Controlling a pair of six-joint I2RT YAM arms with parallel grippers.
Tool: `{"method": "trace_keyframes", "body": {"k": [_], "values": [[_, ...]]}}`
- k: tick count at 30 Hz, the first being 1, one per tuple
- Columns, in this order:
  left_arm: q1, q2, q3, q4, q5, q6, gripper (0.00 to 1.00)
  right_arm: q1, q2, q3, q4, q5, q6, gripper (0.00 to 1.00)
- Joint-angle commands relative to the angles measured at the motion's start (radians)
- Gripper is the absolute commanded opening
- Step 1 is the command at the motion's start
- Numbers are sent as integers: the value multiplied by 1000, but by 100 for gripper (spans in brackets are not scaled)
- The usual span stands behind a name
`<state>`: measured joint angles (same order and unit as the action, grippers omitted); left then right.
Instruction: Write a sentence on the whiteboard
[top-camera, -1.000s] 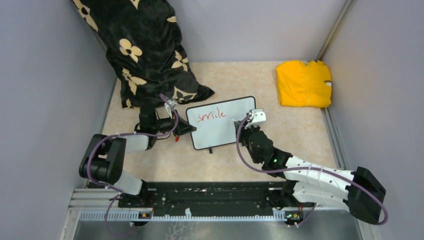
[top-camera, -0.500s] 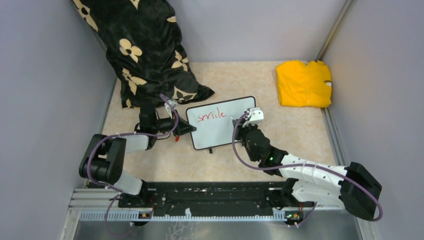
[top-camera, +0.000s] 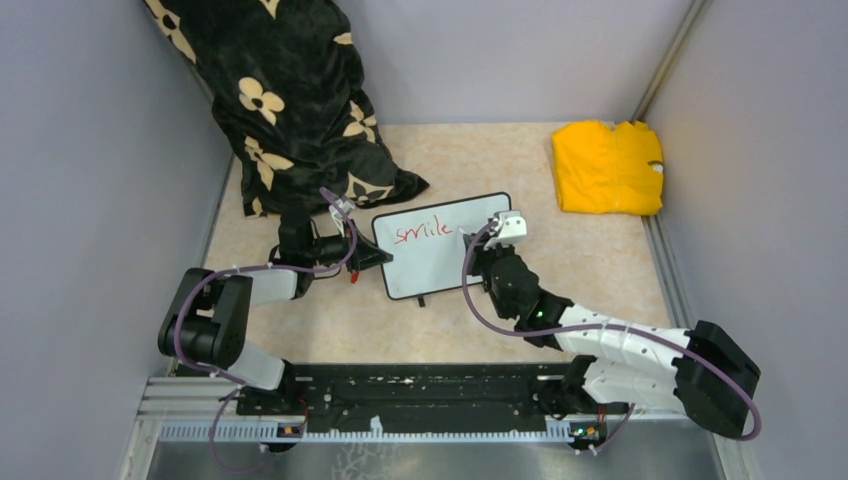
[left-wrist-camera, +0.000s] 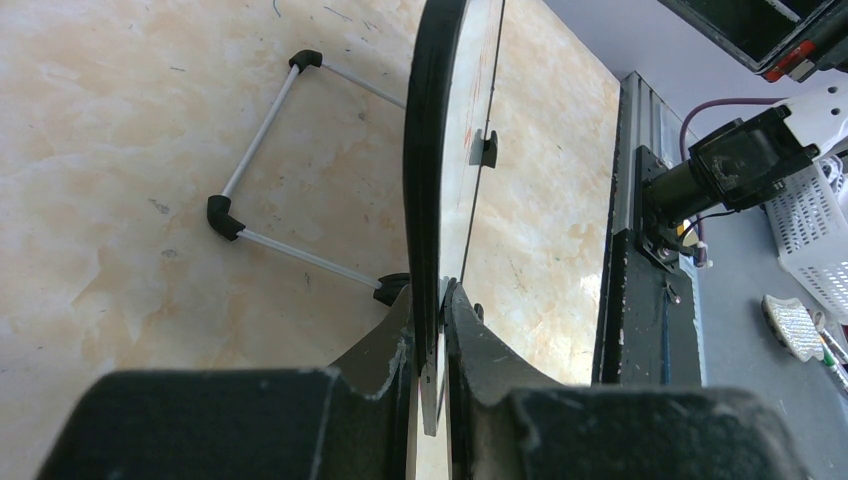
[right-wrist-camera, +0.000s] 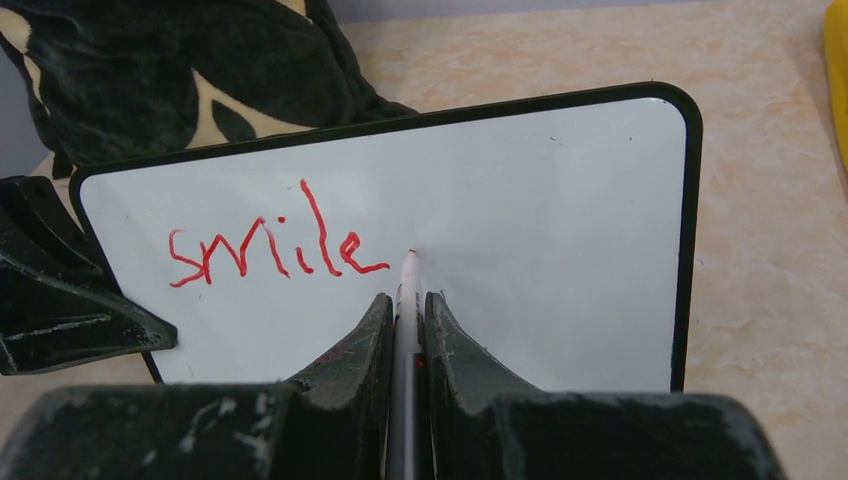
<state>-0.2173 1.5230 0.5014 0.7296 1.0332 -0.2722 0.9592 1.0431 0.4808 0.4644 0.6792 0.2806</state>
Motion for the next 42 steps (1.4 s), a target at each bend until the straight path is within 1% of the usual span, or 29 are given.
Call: {"method": "trace_keyframes", "body": {"k": [1, 11, 19, 24, 30, 33, 36, 40, 42], "values": [[-13, 26, 6, -45, -42, 62, 0, -10, 14, 59, 47, -9, -9, 0], [-14, 26, 6, -46, -41, 62, 0, -10, 25, 50, 29, -16, 6, 0], [-14, 27, 6, -47, -42, 61, 0, -10, 8, 39, -35, -46, 32, 0], [-14, 28, 7, -47, -41, 60, 0, -11, -48, 40, -75, -83, 43, 0], [-14, 26, 7, -47, -43, 60, 0, -9, -132, 95, -151, -187, 32, 0], [-14, 27, 7, -48, -42, 60, 0, -5, -164, 122, -186, -216, 29, 0], [-14, 29, 8, -47, -41, 60, 0, 33, -179, 152, -204, -174, 5, 0], [-14, 34, 8, -47, -42, 59, 0, 166, -144, 188, -178, -29, -99, 0], [-14, 37, 8, -48, -41, 59, 0, 198, -111, 198, -164, -4, -120, 0]]}}
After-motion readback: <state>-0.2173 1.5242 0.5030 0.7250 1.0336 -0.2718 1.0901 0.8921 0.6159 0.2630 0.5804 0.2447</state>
